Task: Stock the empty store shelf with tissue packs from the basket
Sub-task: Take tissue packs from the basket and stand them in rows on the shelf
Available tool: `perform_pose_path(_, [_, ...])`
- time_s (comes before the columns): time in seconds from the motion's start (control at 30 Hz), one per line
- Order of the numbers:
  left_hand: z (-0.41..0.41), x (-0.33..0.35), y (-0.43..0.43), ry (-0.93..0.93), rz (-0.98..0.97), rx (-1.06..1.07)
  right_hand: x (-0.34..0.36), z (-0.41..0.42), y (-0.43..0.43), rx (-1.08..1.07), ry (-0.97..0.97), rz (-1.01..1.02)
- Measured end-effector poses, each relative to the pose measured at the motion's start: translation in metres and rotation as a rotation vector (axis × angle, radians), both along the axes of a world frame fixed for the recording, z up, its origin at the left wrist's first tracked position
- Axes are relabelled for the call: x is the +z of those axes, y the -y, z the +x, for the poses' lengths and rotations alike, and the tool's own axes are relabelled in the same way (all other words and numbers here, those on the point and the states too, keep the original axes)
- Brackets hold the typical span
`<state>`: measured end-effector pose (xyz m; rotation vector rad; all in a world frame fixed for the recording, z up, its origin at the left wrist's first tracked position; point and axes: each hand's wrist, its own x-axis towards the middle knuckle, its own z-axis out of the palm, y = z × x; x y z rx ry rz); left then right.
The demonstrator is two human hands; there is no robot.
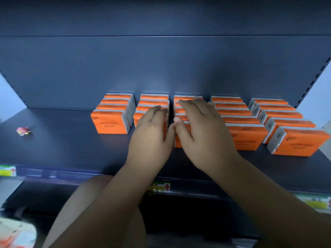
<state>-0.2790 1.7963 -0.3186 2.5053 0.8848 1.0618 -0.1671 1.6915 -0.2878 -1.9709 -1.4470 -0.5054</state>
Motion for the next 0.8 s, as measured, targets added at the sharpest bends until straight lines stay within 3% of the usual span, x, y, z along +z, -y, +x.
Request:
perform_pose_path(0.1, [-0.030, 0.008, 0.001, -0.063, 0.075, 0.117, 0.004, -0.021, -0.004, 0.007, -0.023, 0.031])
perform_pose_path(0.2, [-0.093, 0.010, 0.005, -0.090, 0.092, 0.356, 0.007, -0.057, -0.013, 0.194, -0.160, -0.007])
perform_pose_path(0.53, [-0.336, 0.010, 0.045, -0.288, 0.076, 0.931, -0.006, -0.281, -0.061, 0.714, -0.260, -0.086])
perform_pose_path(0.8, [-0.448, -0.032, 0.075, -0.310, -0.103, 1.170, -0.043, -0.402, -0.079, 0.835, -0.246, -0.376])
